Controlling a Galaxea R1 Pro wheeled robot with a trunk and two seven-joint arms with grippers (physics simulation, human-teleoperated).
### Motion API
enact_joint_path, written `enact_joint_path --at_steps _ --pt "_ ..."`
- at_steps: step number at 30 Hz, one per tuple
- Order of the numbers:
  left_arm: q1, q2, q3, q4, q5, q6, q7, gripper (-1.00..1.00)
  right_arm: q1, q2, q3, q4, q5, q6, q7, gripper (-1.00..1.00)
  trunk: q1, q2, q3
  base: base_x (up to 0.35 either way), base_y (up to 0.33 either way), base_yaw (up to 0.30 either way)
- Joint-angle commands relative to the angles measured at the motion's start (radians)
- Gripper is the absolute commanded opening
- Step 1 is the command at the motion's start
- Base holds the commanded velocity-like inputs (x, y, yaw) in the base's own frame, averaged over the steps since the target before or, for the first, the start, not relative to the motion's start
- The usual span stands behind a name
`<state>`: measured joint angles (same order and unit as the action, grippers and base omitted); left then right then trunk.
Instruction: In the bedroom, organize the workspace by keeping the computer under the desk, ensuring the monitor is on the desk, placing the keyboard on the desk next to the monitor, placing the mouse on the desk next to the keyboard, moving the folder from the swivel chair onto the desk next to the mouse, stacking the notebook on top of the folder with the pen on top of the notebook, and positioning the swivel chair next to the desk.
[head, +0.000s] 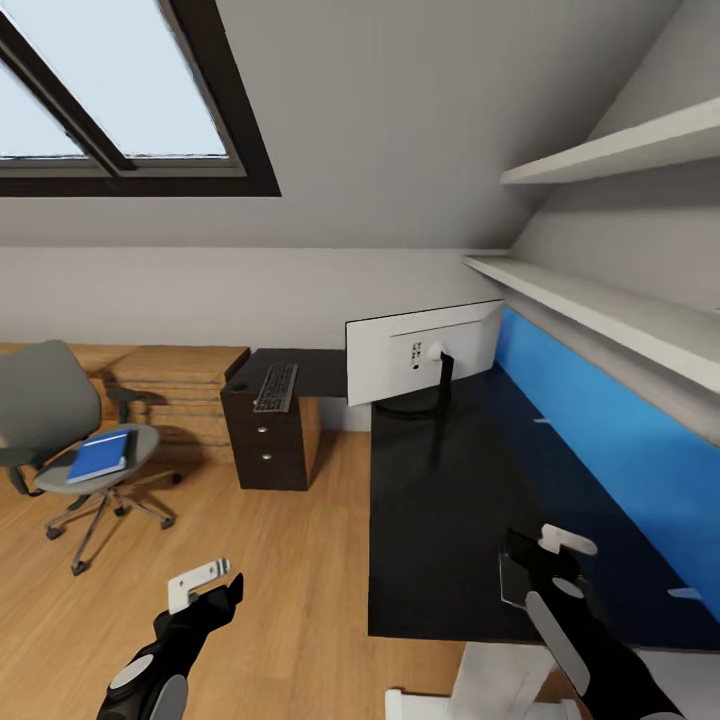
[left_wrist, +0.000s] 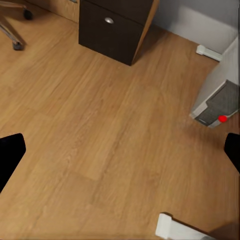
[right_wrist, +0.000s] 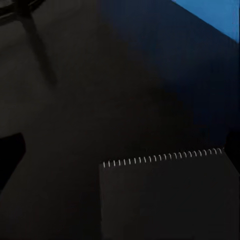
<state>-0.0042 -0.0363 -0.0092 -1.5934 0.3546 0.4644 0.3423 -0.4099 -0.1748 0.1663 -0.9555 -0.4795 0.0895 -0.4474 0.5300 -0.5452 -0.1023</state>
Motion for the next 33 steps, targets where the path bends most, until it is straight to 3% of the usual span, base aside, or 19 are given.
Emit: enact_joint_path --at_steps 1,2,3,13,20,26,33 --pt "0.0 0.0 -0.001 -0.002 0.01 0.003 0.009 1.0 -0.001 -0.002 0.005 0.0 0.006 -0.002 -0.008 1.0 0.0 -0.002 -0.002 -0.007 -0.065 -0.039" --pt "0.0 0.0 -0.004 -0.002 0.009 0.0 0.01 1.0 -0.004 0.0 0.001 0.1 0.07 -0.065 0.013 1.0 0.0 -0.002 -0.002 -0.001 -0.011 -0.007" --pt "0.0 -0.001 -0.004 -0.002 0.009 0.0 0.01 1.0 -0.006 0.0 0.001 0.126 0.076 -0.08 0.026 1.0 0.0 -0.002 -0.002 -0.001 -0.007 -0.004" --pt "0.0 -0.001 -0.005 0.001 -0.032 -0.003 0.009 1.0 -0.013 -0.003 0.001 0.177 0.09 -0.115 0.061 1.0 0.0 -0.002 -0.002 0.181 -0.001 -0.001" --pt "0.0 -0.001 -0.004 0.005 -0.035 0.0 0.009 1.0 -0.022 -0.045 0.001 0.189 0.095 -0.116 0.063 1.0 0.0 -0.002 -0.002 0.21 0.0 0.0" --pt "0.0 -0.001 -0.005 0.006 -0.034 0.0 0.008 1.0 -0.09 -0.053 0.002 0.314 0.096 -0.116 0.071 1.0 0.0 -0.002 -0.002 0.191 0.0 0.0" --pt "0.0 -0.002 -0.006 0.003 -0.033 -0.001 0.007 1.0 -0.203 -0.055 0.002 0.509 0.096 -0.116 0.179 1.0 0.0 -0.002 -0.002 0.031 0.0 0.0"
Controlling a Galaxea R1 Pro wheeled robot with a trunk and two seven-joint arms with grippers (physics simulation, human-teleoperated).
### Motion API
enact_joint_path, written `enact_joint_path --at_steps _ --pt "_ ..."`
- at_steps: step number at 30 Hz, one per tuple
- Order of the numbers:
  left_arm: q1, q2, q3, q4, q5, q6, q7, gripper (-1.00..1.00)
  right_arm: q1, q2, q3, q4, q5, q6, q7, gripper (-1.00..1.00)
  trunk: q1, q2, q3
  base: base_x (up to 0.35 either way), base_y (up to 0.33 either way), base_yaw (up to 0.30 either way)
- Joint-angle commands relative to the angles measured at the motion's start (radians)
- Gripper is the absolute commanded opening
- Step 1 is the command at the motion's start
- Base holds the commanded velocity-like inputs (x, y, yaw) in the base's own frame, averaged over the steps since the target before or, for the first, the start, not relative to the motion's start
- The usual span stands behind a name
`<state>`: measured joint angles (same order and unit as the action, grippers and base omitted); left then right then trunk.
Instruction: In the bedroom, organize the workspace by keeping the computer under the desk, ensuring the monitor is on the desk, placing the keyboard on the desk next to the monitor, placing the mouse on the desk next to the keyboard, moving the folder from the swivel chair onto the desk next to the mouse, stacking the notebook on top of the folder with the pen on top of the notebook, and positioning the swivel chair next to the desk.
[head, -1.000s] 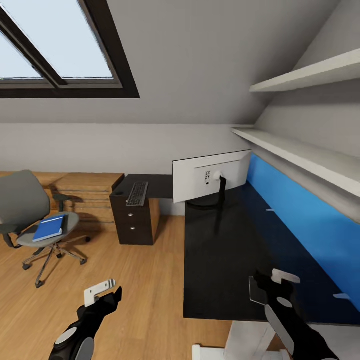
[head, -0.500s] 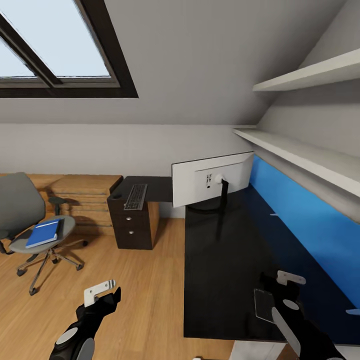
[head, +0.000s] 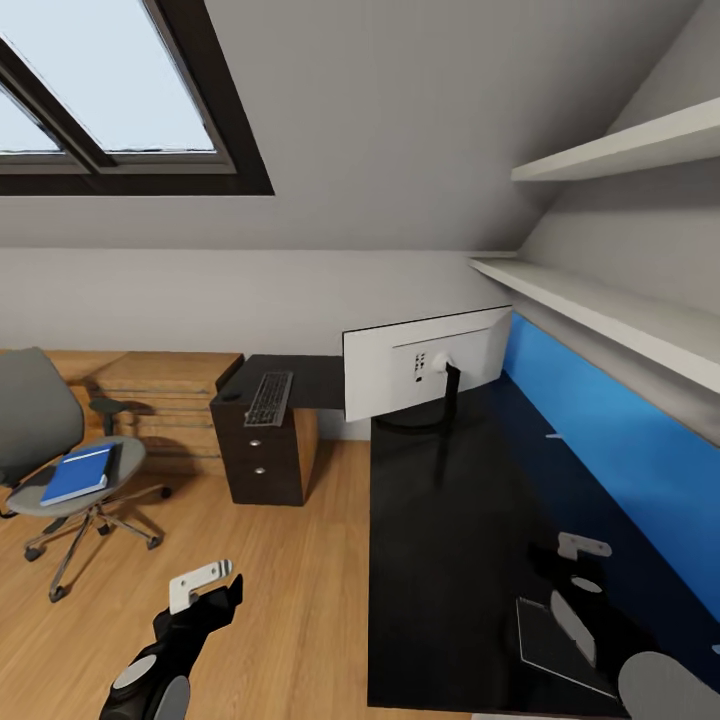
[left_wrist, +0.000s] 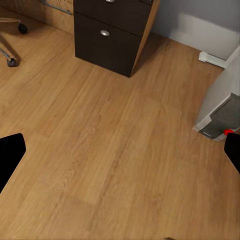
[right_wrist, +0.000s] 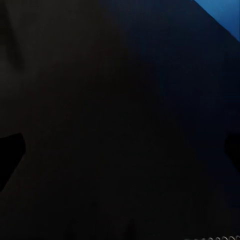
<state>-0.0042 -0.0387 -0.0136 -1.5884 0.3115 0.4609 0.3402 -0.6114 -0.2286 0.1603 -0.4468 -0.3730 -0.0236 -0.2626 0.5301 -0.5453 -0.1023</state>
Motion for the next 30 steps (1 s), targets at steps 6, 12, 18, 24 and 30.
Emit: enact_joint_path --at_steps 6,12,18,24,30 --pt "0.0 -0.001 0.007 -0.01 0.013 0.002 0.011 1.0 -0.057 -0.003 0.008 0.1 -0.01 0.003 0.029 1.0 0.0 -0.002 -0.002 0.003 0.0 0.0" --pt "0.0 -0.002 0.01 -0.013 0.014 0.001 0.013 1.0 -0.071 -0.003 0.008 0.123 -0.011 0.048 0.03 1.0 0.0 -0.002 -0.002 0.0 0.0 0.0" --pt "0.0 -0.003 0.025 -0.022 0.014 0.001 0.014 1.0 -0.087 -0.002 0.007 0.131 -0.012 0.144 0.027 1.0 0.016 -0.03 -0.014 0.0 0.0 0.0" --pt "0.0 -0.003 0.028 -0.024 0.014 0.001 0.014 1.0 -0.091 -0.002 0.007 0.13 -0.015 0.217 0.024 1.0 0.039 -0.072 -0.033 0.0 0.0 0.0" --pt "0.0 -0.004 0.029 -0.024 0.014 0.001 0.014 1.0 -0.093 -0.003 0.007 0.129 -0.014 0.231 0.023 1.0 0.062 -0.114 -0.052 0.0 0.0 0.0"
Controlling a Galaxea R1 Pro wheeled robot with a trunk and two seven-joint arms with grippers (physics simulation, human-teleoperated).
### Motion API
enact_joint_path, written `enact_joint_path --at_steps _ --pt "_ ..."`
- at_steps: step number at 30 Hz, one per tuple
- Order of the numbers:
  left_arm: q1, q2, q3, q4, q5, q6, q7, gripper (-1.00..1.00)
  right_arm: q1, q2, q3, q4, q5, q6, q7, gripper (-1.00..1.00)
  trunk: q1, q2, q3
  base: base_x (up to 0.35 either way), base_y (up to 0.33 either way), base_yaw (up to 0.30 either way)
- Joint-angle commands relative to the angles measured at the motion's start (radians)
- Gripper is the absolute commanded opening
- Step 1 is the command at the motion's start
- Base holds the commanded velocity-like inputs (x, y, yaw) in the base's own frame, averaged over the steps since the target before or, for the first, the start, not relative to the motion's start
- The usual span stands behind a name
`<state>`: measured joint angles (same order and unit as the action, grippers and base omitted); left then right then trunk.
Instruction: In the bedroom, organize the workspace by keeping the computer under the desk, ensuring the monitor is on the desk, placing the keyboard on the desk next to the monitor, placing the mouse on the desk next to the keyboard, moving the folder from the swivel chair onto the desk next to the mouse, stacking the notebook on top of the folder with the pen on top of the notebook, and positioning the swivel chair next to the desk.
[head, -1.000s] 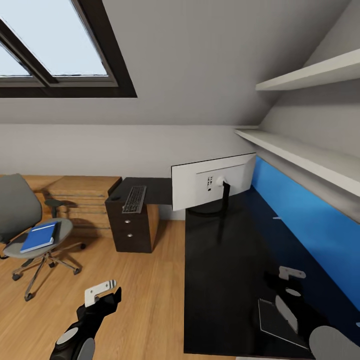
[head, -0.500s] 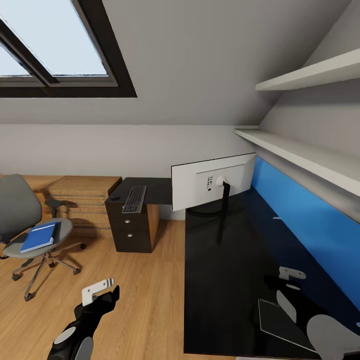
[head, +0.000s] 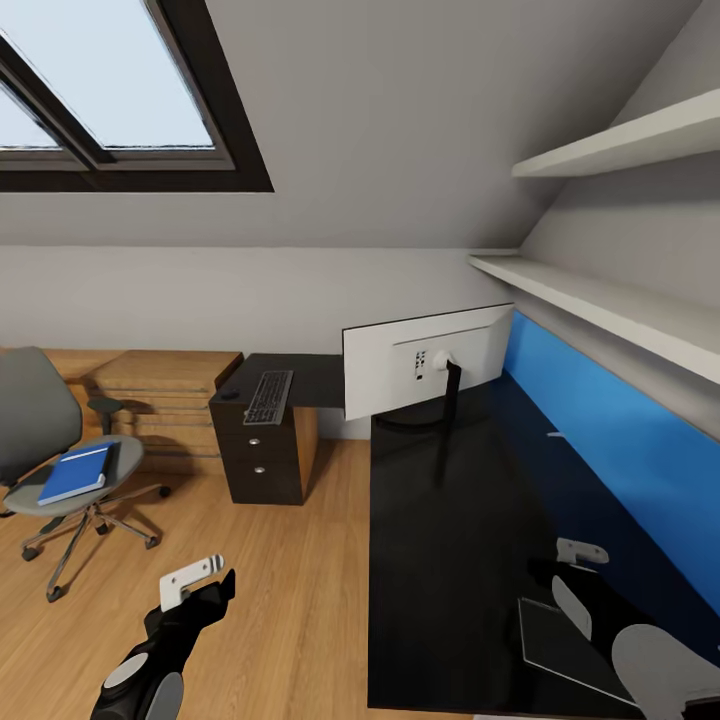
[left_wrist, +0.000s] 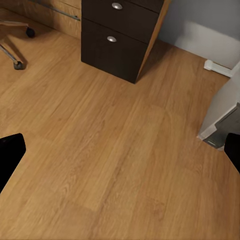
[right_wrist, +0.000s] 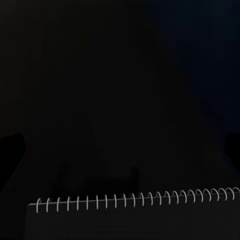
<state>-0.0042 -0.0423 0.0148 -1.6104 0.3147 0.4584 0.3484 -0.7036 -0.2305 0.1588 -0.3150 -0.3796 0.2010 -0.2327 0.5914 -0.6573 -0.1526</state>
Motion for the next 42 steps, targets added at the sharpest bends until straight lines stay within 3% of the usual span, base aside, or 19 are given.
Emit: enact_joint_path --at_steps 1,7,38,41,42 --pt "0.0 -0.001 0.001 -0.002 0.011 0.003 0.006 1.0 0.0 -0.001 0.008 -0.003 -0.007 0.008 -0.008 1.0 0.004 -0.009 -0.005 0.0 0.0 0.0" --pt "0.0 -0.001 0.0 -0.002 0.011 0.003 0.006 1.0 -0.001 -0.001 0.008 -0.003 -0.007 0.012 -0.01 1.0 0.027 -0.051 -0.024 0.0 0.0 0.0" --pt "0.0 0.003 -0.008 0.005 0.007 0.005 0.003 1.0 -0.004 -0.003 0.008 0.001 -0.006 0.017 -0.033 1.0 0.027 -0.051 -0.024 0.055 -0.051 0.0" --pt "0.0 0.002 -0.007 0.003 0.007 0.005 0.003 1.0 -0.005 -0.002 0.008 0.002 -0.005 0.037 -0.039 1.0 0.027 -0.051 -0.024 0.008 -0.008 0.0" --pt "0.0 0.0 -0.007 0.001 0.007 0.005 0.004 1.0 -0.005 -0.002 0.009 0.002 -0.005 0.075 -0.053 1.0 0.031 -0.058 -0.027 0.001 -0.001 0.0"
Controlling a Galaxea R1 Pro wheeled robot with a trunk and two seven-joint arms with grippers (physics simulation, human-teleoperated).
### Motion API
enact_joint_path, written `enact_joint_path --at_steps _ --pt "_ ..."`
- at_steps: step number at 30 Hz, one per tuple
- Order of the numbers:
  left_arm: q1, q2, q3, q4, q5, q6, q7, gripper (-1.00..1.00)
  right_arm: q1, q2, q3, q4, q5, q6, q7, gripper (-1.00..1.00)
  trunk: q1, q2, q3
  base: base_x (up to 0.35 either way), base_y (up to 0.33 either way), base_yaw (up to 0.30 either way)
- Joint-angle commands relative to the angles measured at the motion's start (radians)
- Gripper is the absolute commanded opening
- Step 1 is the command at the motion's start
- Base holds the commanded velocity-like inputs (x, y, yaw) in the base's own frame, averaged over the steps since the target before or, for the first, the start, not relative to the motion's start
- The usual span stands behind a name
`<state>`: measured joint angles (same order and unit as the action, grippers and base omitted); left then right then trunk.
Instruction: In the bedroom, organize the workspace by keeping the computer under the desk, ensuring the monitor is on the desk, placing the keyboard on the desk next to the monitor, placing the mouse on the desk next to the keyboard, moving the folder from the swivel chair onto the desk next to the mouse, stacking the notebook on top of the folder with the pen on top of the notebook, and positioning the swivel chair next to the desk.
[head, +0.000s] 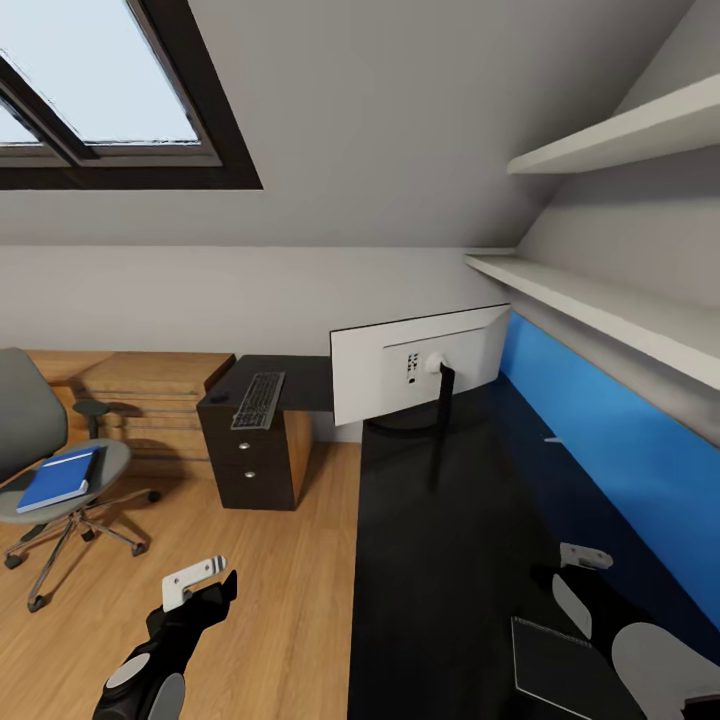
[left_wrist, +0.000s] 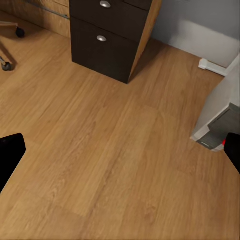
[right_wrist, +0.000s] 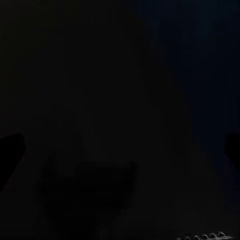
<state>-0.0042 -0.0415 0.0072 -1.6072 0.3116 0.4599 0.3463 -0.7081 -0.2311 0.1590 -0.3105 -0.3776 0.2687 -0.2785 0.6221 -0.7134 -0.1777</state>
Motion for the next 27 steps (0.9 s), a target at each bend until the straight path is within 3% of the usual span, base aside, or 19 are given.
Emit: enact_joint_path --at_steps 1,27 --pt "0.0 -0.001 0.0 -0.002 0.01 0.003 0.006 1.0 0.0 -0.001 0.008 -0.002 -0.007 0.013 -0.008 1.0 0.004 -0.009 -0.005 0.001 -0.001 0.0" --pt "0.0 -0.001 0.0 -0.003 0.011 0.002 0.007 1.0 -0.001 -0.001 0.01 -0.003 -0.006 0.044 -0.014 1.0 0.104 -0.191 -0.086 0.0 0.0 0.0"
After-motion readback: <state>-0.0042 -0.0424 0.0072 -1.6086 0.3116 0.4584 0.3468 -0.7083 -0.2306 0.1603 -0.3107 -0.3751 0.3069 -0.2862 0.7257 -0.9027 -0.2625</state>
